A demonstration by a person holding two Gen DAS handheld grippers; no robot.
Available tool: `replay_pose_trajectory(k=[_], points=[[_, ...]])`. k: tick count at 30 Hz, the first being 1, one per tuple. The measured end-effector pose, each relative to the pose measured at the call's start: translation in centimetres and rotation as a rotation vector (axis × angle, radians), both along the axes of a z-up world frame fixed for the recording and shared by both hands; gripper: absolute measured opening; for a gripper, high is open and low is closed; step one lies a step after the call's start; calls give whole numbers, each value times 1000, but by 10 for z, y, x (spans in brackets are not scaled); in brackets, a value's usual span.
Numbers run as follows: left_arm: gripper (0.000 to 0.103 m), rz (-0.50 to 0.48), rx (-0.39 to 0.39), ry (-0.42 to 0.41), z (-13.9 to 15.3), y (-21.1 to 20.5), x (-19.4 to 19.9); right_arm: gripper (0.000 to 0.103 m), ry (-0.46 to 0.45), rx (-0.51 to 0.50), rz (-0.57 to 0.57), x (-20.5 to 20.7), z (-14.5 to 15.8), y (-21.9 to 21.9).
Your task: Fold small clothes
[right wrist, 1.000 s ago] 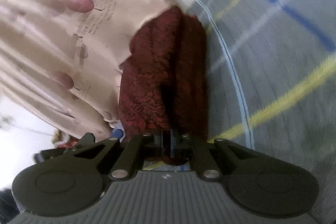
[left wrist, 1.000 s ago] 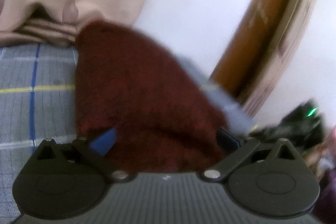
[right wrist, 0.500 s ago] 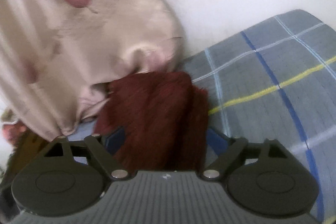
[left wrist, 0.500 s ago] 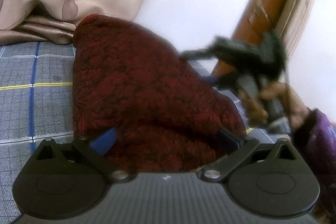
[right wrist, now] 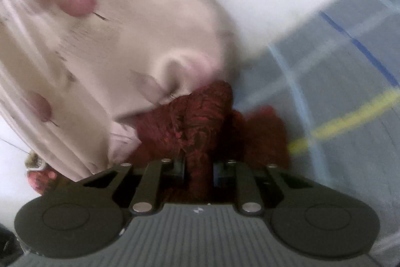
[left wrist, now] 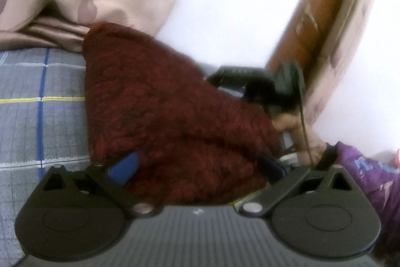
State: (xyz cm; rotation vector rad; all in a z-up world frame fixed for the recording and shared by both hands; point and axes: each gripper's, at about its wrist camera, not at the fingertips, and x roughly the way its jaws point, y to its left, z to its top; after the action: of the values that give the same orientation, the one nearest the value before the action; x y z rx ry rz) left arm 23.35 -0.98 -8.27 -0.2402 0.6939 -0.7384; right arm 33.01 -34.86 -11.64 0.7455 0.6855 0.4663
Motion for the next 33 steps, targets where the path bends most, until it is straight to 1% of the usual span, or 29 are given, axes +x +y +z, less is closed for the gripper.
replay_pose_trajectory(k=[2, 3, 4, 5, 6, 7, 8, 9, 11, 12, 14, 15, 16, 17, 18, 19, 20, 22, 23, 25, 26, 28, 30, 33], points=[[103, 3, 15, 5, 1, -1, 0, 20, 14, 103, -15, -3, -16, -13], [103, 7, 11, 11, 2, 0, 0, 24, 14, 126, -14, -5, -16, -14], [103, 10, 2, 16, 2, 1, 1, 27, 8, 127, -3, -6, -13, -13], [103, 14, -1, 22, 2, 2, 1, 39, 7, 121, -1, -7, -7, -11], [103, 19, -2, 27, 2, 2, 2, 50, 7, 101, -11, -11, 0, -11], [103, 21, -3, 27, 2, 3, 1, 54, -9, 55, -25, -18, 12, -9], [103, 21, -6, 25, 2, 3, 1, 62, -42, 14, -23, -24, 22, -7], [103, 21, -5, 24, 3, 3, 0, 72, -76, -46, -14, -34, 35, -4], [103, 19, 1, 19, 3, 3, 0, 80, -100, -130, 12, -54, 52, 3], [103, 20, 2, 18, 3, 2, 0, 82, -129, -147, 34, -69, 58, 5], [103, 16, 10, 7, 3, 1, -2, 83, -149, -179, 75, -95, 65, 9], [103, 11, 19, -3, 3, 1, -4, 78, -158, -218, 83, -107, 65, 15], [103, 1, 26, -16, 2, 1, -6, 68, -164, -262, 86, -118, 65, 19], [103, -13, 29, -24, 1, 2, -9, 26, -151, -322, 70, -125, 59, 22], [103, -21, 36, -29, 1, 2, -11, 7, -95, -338, 49, -126, 49, 18], [103, -27, 54, -41, 1, 1, -15, 7, -29, -290, 36, -124, 34, 9], [103, -31, 72, -56, 2, 1, -18, 7, 1, -254, 28, -122, 23, 4], [103, -26, 83, -65, 3, 2, -21, 7, 12, -210, 16, -124, 13, 0], [103, -18, 73, -57, 4, 4, -21, 7, 33, -151, 6, -126, 8, -5], [103, 13, 60, -42, 8, 6, -21, 7, 80, 1, -7, -125, -6, -17], [103, 38, 70, -37, 12, 6, -21, 7, 86, 35, -19, -127, -10, -21], [103, 90, 122, -28, 17, 2, -22, 8, 68, 51, -18, -126, -10, -22], [103, 121, 167, -38, 22, -2, -23, 9, 61, 19, -19, -128, -9, -19], [103, 188, 256, -93, 30, -6, -32, 11, 57, -9, -28, -132, -7, -13]])
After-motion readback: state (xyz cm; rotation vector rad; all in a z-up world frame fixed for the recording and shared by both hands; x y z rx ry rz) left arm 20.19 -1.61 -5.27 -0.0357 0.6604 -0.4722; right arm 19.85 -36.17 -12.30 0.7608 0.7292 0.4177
